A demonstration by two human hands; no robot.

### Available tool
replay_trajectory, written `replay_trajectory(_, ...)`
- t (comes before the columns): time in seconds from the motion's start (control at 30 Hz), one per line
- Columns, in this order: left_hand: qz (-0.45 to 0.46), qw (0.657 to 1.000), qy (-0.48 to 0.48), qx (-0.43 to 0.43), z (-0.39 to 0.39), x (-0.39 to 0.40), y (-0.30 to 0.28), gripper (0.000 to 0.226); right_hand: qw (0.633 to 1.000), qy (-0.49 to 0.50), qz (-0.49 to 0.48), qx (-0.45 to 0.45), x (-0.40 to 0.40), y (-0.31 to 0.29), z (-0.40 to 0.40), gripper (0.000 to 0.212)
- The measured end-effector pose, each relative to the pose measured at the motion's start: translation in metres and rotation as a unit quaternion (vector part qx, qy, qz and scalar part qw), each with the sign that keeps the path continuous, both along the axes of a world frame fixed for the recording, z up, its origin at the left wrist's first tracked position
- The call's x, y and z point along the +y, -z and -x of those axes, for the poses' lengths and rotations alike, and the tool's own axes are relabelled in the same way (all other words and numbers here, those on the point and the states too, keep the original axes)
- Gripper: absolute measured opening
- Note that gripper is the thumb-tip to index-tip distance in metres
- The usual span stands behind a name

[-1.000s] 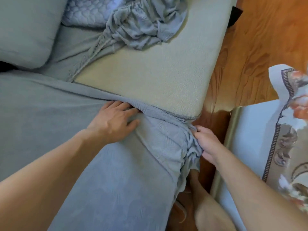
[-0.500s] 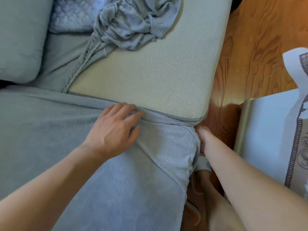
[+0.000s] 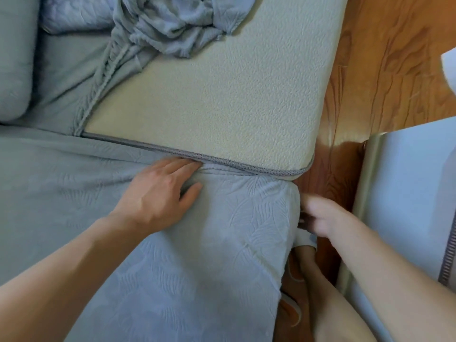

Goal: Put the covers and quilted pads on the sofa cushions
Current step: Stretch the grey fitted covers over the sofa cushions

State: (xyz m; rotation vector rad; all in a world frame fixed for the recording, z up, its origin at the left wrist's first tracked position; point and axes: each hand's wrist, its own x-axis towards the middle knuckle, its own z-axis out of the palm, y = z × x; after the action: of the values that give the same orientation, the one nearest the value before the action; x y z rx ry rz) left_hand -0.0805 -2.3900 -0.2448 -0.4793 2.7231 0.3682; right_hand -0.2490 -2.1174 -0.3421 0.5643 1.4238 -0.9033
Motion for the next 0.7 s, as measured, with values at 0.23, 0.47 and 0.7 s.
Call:
replay_trajectory(0.23,-0.02,0.96,-0.014,-0.279,0.059,0.003,0.007,0.085,0.994,0.105,0.01,0.03,-0.027,-0.02,-0.019,0.033)
replay_trajectory(0.47,0.019,0.987,0.023,-0.158,0.039,0.008,-0.009,0.073,0.99,0.143,0.013,0.011,-0.042,-0.016,-0.02,0.04)
replay_trajectory(0.7,-0.123,0.958,-0.065,-0.252,0.051,-0.028,-0.063,0.063,0.963,-0.142,0.203,0.104,-0.016,-0.083,-0.013,0.031)
